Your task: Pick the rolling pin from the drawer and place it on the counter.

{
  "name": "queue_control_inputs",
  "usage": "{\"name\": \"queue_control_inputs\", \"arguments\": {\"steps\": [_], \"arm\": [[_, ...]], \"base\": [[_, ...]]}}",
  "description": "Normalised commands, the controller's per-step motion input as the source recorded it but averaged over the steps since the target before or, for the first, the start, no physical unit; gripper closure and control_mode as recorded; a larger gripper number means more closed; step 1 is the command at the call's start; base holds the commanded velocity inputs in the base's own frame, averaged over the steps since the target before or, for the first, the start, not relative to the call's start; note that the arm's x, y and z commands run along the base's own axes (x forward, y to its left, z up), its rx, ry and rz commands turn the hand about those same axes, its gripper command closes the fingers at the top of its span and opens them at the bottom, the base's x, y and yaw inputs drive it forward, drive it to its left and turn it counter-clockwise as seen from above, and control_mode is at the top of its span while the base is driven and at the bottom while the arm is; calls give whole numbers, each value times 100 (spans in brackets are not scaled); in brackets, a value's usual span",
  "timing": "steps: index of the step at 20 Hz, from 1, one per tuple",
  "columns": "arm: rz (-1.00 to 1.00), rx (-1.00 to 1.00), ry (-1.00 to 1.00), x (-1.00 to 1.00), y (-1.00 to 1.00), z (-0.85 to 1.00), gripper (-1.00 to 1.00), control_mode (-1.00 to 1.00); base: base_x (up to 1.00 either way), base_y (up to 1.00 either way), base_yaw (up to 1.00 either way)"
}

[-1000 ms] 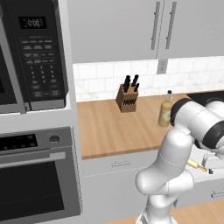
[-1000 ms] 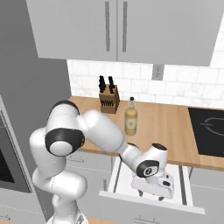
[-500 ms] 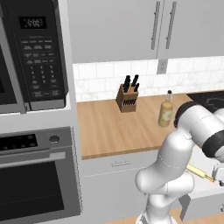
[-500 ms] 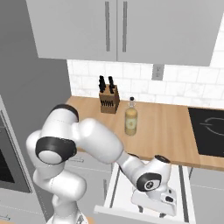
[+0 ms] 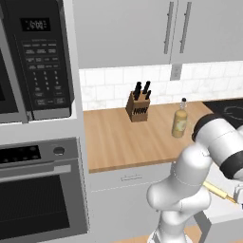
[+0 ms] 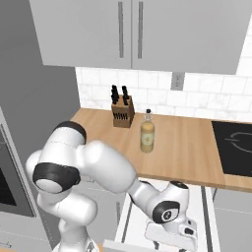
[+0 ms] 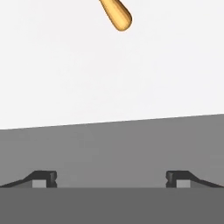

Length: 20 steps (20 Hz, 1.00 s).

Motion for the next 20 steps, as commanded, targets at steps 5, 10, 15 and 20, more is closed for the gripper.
{"name": "queue_control_inputs", "arguments": {"steps": [5, 10, 15, 20], "arm": [[1, 0, -1, -65, 0, 0, -100, -100], [1, 0, -1, -53, 1, 15, -100, -100], [8, 3, 0, 44, 0, 56, -100, -100], [19, 2, 2, 70, 13, 20, -100, -100]], "base": [[0, 0, 0], [0, 0, 0], [0, 0, 0], [0, 0, 0]]}}
